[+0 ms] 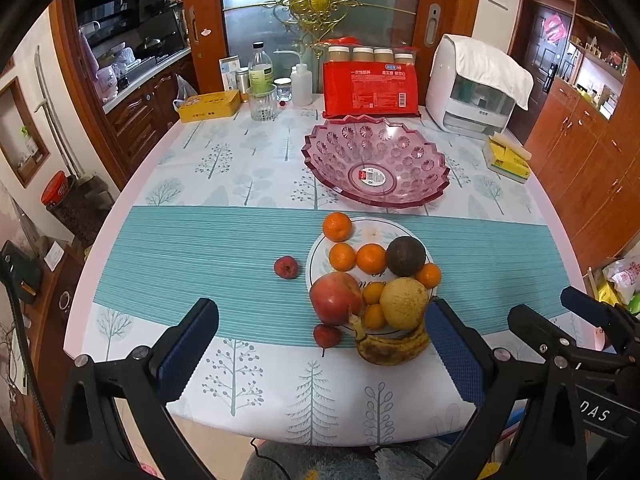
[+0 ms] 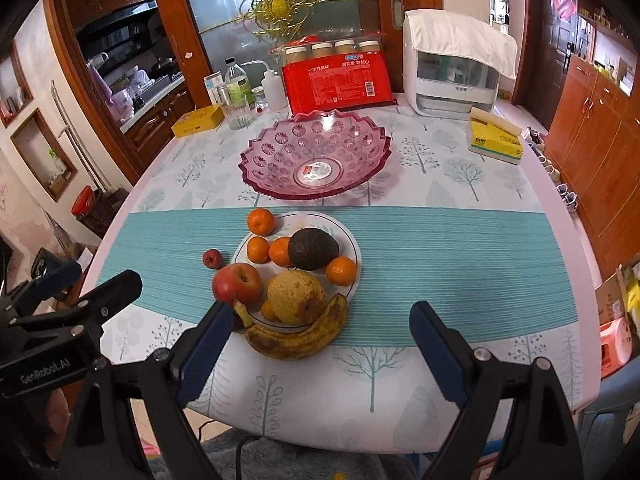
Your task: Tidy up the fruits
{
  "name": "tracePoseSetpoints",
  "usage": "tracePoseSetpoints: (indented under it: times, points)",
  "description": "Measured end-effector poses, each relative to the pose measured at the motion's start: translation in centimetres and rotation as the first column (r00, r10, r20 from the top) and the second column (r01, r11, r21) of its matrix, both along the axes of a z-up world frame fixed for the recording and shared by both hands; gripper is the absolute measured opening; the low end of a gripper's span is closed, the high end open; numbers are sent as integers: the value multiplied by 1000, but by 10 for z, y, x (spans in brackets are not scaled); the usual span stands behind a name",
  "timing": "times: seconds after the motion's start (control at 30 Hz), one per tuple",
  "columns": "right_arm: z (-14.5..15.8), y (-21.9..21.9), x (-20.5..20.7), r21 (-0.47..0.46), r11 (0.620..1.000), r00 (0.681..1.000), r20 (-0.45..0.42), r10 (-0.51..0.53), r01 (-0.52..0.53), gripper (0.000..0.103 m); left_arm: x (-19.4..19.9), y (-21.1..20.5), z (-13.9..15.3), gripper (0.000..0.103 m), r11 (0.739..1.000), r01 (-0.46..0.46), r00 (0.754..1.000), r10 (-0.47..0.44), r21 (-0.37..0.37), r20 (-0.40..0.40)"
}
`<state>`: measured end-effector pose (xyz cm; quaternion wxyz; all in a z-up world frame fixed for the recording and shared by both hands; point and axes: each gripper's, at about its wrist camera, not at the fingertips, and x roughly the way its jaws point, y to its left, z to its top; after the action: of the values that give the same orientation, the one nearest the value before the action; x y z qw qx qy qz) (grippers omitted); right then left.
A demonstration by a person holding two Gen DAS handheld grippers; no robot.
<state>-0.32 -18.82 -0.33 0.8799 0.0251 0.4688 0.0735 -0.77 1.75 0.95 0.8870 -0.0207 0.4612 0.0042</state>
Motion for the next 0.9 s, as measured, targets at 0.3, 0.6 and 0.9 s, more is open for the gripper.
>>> tracePoseSetpoints:
  times: [0.3,0.6,0.9]
  points:
    - [-3,11,0,12,1000,1000,-16,-6,6,91,5,7,-1,102,999,35,999,-35,3,-14]
    - [-3,22,2,45,988,988,-59,-146,149,91,30,22,-4,102,986,164,985,-162,21,-53]
    - [-24,48,13,-27,973,969,-93,-230,228,88,58,56,-22,102,969,243,970,-243,42,-19]
